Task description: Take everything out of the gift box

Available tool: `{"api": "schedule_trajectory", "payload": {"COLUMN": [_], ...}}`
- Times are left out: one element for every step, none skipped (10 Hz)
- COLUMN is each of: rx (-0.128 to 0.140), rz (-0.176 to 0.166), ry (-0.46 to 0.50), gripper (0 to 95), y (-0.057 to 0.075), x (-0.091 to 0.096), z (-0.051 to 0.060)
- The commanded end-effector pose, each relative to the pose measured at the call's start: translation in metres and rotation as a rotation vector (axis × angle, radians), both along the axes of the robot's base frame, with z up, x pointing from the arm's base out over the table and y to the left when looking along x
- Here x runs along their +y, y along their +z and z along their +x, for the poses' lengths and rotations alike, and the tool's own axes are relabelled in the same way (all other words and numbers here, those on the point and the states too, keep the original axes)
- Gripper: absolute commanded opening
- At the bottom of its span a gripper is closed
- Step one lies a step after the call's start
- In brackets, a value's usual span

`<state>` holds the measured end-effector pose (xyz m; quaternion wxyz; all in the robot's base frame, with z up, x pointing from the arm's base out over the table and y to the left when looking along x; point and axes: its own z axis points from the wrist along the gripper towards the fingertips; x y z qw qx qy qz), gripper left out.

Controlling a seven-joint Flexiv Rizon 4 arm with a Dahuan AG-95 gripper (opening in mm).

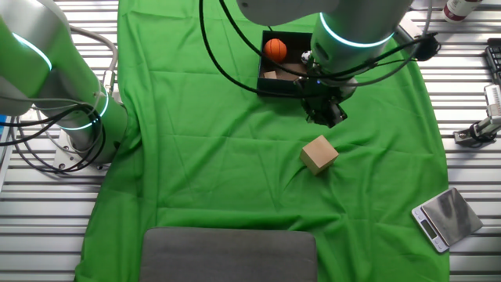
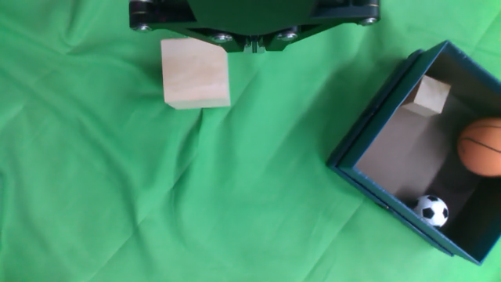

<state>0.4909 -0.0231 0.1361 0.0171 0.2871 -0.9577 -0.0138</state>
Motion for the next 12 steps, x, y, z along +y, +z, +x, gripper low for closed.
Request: {"api": "schedule_trajectory", "payload": {"rx": [-0.003,-0.004,-0.003,-0.003,-0.004,-0.004,-0.005,-0.007,-0.008,-0.001,0.011,0.013], "rz": [0.0,0.0,0.0,-0.003,-0.004,-0.003,-0.002,0.003,0.02,0.034,0.037,0.037], "ry": [0.003,0.003,0.004,0.005,0.004,0.001,-0.009,0.007,0.035,0.047,0.083,0.106], "gripper": [0.0,0.0,0.0,0.0,0.0,0.0,0.0,0.0,0.0,0.0,0.0,0.0], "y": [0.0006,0.0006,0.0006,0.0005,0.0003,-0.0001,-0.0009,-0.0009,-0.0009,-0.0009,-0.0009,-0.0009], "x": [-0.0006,-0.0006,-0.0006,-0.0006,-0.0007,-0.0007,-0.0008,-0.0008,-0.0008,-0.0008,-0.0008,-0.0008], "z": [-0.0008,-0.0008,-0.0008,-0.0008,-0.0012,-0.0013,-0.0012,-0.0012,-0.0012,-0.0012,-0.0012,-0.0012]}}
